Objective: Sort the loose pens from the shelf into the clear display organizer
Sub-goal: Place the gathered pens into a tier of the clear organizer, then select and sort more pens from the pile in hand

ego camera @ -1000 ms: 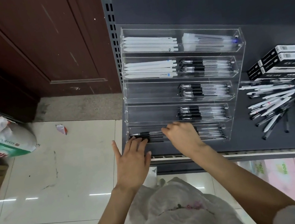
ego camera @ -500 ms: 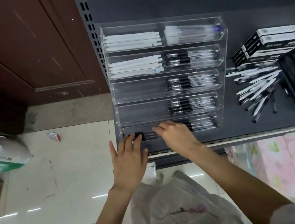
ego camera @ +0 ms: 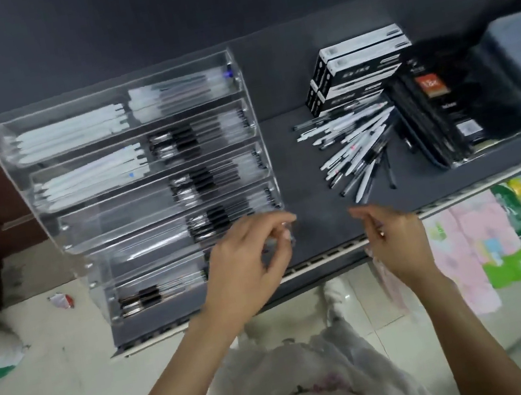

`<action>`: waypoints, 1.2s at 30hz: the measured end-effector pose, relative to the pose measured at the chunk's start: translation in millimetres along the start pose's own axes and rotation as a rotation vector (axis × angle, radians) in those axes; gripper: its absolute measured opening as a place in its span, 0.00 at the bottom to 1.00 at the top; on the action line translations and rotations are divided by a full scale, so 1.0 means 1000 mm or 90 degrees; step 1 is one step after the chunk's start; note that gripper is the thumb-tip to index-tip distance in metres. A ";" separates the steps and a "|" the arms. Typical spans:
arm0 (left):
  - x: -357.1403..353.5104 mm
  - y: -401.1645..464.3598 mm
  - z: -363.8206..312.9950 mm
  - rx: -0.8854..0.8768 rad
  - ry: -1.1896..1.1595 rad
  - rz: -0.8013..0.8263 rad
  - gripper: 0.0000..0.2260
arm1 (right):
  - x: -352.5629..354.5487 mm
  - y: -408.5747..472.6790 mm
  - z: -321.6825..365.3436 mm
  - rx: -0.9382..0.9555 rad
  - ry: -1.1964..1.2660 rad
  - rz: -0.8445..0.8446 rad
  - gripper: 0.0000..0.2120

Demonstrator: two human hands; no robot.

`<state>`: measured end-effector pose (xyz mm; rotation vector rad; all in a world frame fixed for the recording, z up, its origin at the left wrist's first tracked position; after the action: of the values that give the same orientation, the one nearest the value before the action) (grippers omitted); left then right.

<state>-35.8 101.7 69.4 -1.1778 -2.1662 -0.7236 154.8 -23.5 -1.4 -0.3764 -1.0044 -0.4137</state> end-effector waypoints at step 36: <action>-0.230 0.226 0.053 0.475 0.220 0.524 0.21 | 0.009 0.110 -0.136 0.018 0.011 0.331 0.19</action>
<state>252.3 115.0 -84.1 -1.2342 -1.2704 0.2221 313.1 3.7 -72.4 -0.5880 -0.8549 0.0664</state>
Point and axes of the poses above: each hand's wrist, its own y-axis towards the middle knuckle, its own x-axis out of the back of the hand, z = x × y, the point moved 8 cm from there along y, towards the middle knuckle, and after that the axes turned 15 degrees about z, right-handed, at the moved point
